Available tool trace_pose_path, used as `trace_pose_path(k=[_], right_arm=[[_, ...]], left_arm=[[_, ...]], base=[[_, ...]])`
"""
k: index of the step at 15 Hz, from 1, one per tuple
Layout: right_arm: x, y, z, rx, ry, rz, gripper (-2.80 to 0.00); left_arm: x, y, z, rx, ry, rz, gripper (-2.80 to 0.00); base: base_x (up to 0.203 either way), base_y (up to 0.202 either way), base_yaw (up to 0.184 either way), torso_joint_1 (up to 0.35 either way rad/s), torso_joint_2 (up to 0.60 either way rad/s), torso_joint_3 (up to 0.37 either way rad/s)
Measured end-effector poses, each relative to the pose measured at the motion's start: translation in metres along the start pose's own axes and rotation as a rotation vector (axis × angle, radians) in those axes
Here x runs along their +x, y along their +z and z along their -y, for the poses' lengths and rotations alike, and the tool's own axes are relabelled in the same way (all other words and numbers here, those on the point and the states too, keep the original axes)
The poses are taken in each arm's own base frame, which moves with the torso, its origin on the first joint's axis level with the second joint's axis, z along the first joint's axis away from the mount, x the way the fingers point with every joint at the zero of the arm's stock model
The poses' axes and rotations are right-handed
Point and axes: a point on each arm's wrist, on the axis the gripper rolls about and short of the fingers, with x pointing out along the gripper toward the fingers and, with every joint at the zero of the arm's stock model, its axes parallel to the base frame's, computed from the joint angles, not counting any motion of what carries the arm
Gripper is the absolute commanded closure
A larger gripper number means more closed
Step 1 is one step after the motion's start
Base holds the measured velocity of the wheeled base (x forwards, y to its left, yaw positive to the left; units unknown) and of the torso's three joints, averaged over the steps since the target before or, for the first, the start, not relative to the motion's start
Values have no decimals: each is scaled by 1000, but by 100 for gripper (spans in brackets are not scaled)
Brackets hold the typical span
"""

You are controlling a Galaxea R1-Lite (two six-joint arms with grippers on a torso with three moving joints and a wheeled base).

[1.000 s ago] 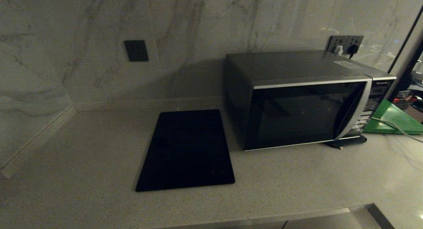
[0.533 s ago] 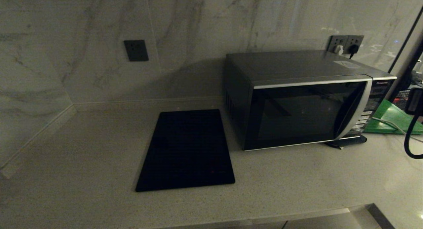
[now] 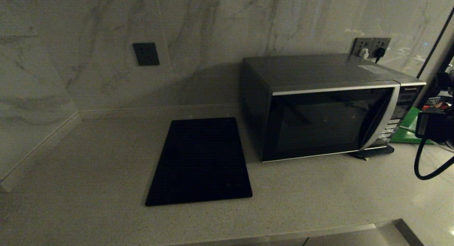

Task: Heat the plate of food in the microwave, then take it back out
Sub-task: Open the microwave oven

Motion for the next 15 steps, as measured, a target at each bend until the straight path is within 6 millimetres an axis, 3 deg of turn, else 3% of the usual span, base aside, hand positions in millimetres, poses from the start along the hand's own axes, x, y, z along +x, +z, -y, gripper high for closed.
trace_pose_path(k=[9, 12, 15], right_arm=[[43, -17, -39, 44, -135, 36, -280], [61, -24, -58, 17, -154, 33, -280], [79, -20, -80, 22, -149, 85, -280]], left_arm=[[0, 0, 0, 0, 1, 0, 0], [0, 0, 0, 0, 1, 0, 0], [0, 0, 0, 0, 0, 0, 0]], base=[[0, 0, 0, 0, 0, 0], [0, 0, 0, 0, 0, 0], [0, 0, 0, 0, 0, 0]])
